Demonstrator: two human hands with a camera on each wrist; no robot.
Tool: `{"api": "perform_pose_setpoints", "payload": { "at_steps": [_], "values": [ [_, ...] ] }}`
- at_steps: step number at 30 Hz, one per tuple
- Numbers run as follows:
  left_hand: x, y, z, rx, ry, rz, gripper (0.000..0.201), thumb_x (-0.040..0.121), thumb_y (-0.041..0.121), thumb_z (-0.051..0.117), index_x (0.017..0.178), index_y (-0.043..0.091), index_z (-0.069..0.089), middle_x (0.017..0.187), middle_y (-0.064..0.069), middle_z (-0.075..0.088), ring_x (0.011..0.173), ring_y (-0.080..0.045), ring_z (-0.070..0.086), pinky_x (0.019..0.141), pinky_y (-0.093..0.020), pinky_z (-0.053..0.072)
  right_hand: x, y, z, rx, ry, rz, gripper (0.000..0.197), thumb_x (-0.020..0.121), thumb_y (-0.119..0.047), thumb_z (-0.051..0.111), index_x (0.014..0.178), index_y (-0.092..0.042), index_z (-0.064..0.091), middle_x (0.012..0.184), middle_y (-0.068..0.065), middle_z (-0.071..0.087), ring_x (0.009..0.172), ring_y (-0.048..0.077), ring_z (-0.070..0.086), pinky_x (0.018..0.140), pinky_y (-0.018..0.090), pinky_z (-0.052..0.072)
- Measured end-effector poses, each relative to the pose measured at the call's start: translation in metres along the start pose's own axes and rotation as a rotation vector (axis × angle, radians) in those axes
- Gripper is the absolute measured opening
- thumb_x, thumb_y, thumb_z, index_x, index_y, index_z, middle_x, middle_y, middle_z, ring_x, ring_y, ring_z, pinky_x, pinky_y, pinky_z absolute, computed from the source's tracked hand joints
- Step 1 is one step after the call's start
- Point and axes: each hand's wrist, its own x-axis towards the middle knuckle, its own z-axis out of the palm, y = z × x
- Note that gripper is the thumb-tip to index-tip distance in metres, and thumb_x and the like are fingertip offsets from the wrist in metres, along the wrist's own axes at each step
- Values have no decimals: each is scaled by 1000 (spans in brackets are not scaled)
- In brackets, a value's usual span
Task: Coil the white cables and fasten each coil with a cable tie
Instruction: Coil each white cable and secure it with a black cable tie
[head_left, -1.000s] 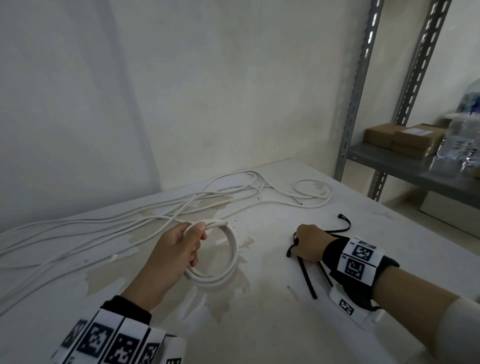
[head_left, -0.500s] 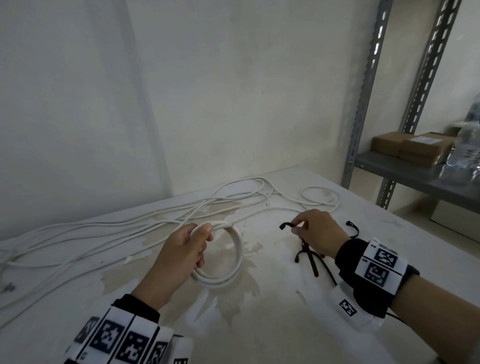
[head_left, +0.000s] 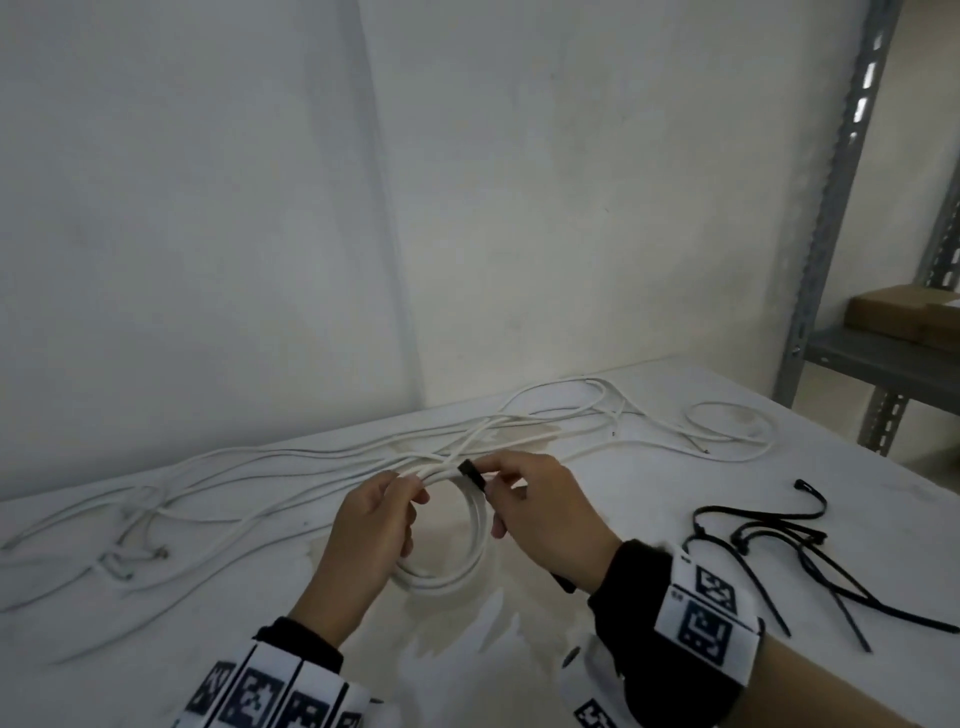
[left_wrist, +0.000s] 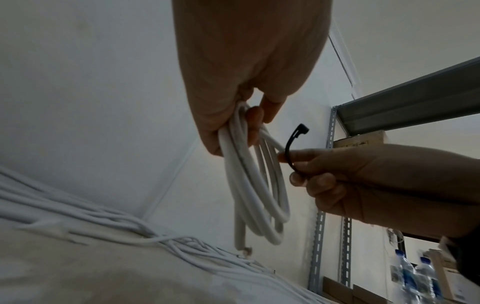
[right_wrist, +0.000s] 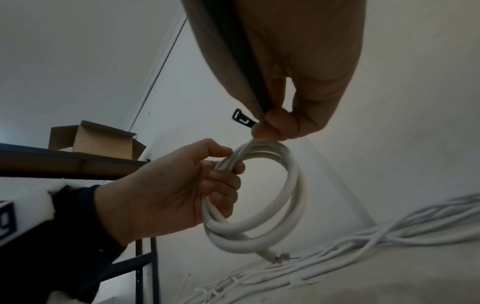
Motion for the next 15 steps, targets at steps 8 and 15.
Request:
{"api": "perform_pose_setpoints", "payload": {
  "at_steps": [8,15],
  "values": [
    [1,-9,-33,-72,115,7,11,93,12,48,85,10,55,48,6,37,39,-6,33,52,-30,32,2,-17,35,205,-88,147,24,82,0,60,100,-12,51,56,8,60,42,11,60,47,22,51],
    [-2,-13,-36,-69,96,63,12,92,12,48,98,23,52,45,8,39,40,-6,35,51,-28,33,13,-25,59,261,-9,192,32,78,5,51,92,-17,33,74,19,57,32,16,51,39,25,47]
  ]
}}
